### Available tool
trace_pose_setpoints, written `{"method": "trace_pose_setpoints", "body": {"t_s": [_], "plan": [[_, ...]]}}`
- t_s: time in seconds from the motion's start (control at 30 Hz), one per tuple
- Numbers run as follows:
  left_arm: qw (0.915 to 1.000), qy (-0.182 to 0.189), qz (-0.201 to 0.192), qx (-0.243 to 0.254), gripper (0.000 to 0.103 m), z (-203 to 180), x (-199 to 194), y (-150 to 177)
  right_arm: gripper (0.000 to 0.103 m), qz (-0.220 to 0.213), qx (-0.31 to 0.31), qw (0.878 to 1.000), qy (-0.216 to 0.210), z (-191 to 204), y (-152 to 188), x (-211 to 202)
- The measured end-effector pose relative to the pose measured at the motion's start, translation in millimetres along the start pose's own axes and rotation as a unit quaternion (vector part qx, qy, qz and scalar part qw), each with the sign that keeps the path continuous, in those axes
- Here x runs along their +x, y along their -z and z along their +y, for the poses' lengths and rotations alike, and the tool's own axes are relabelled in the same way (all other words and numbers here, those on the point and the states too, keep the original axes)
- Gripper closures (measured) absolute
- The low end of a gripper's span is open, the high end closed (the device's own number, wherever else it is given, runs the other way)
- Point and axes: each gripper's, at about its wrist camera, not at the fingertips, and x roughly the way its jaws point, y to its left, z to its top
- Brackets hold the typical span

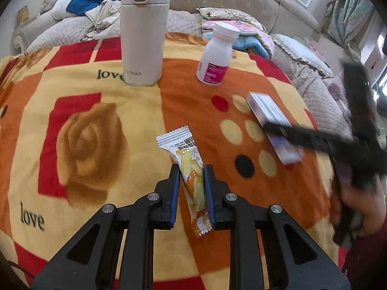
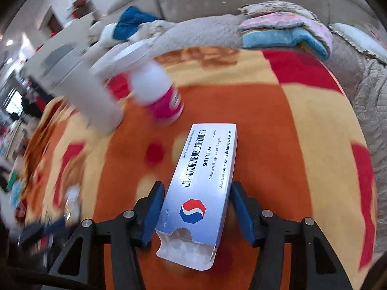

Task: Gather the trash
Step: 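Carry wrapper and white box over the black bin and open both tools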

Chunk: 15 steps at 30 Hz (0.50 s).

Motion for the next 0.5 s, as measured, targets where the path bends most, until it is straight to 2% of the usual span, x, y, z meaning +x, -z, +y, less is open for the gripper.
{"method": "trace_pose_setpoints", "body": {"t_s": [0.17,0.27,0.33,0.4,0.5], "plan": [[0.9999,0.002,0.012,0.010,0.086,-12.7,-5.9,26.4,0.048,0.030,-0.016,0.999,-0.005,3.1,79.3,-33.7],[0.9998,0.002,0.016,0.011,0.086,-18.6,-8.9,41.9,0.046,0.020,-0.023,0.999,0.012,7.6,111.0,-51.4],[0.9999,0.000,0.014,0.009,0.086,-22.0,-12.4,50.4,0.042,0.014,-0.029,0.999,0.032,13.2,117.5,-56.3],[0.9998,0.002,0.016,0.008,0.086,-25.4,-14.9,56.6,0.029,0.006,-0.029,0.999,0.045,17.9,116.1,-56.2],[0.9999,0.002,0.015,0.008,0.086,-29.6,-18.7,62.3,0.029,0.002,-0.039,0.997,0.068,27.8,109.1,-49.4]]}}
